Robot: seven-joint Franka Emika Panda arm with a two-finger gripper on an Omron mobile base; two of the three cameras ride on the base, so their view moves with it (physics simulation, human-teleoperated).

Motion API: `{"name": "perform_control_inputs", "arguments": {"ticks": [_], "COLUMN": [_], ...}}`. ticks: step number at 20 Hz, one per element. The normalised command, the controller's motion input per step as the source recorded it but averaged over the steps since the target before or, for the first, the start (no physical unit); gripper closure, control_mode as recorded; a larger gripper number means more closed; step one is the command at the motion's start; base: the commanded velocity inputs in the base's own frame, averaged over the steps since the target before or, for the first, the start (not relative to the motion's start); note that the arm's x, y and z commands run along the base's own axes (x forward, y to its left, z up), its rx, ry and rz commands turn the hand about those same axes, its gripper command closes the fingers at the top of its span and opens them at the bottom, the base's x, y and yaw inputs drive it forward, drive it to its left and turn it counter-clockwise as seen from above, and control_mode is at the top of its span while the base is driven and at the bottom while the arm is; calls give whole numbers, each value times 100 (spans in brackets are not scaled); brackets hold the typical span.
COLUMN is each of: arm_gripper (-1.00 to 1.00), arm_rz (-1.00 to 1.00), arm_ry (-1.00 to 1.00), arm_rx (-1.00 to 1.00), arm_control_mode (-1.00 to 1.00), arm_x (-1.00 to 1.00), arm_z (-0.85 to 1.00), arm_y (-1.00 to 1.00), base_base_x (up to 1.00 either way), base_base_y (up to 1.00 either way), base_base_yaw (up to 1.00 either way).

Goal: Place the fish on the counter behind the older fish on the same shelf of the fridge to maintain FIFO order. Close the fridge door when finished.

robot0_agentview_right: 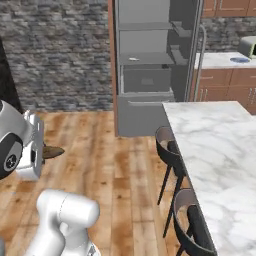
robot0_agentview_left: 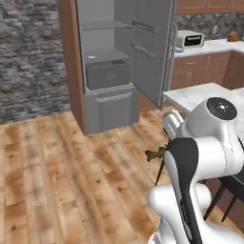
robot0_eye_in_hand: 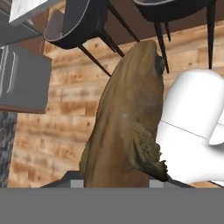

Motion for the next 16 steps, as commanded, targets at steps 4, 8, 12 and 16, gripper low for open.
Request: {"name": "perform_control_inputs", "arguments": {"ticks": [4,8,12,16], "arm_gripper": [100,100,100,100], "arm_rz": [0,0,0,0], "arm_ry": [0,0,0,0], "arm_rx": [0,0,0,0], "arm_control_mode": [100,100,100,100], "arm_x": [0,0,0,0], "arm_z": [0,0,0,0], "arm_y": [0,0,0,0], "base_base_x": [100,100,100,100], "base_base_y": [50,49,52,49], "base_base_yaw": [-33,-32,-30,-26]}}
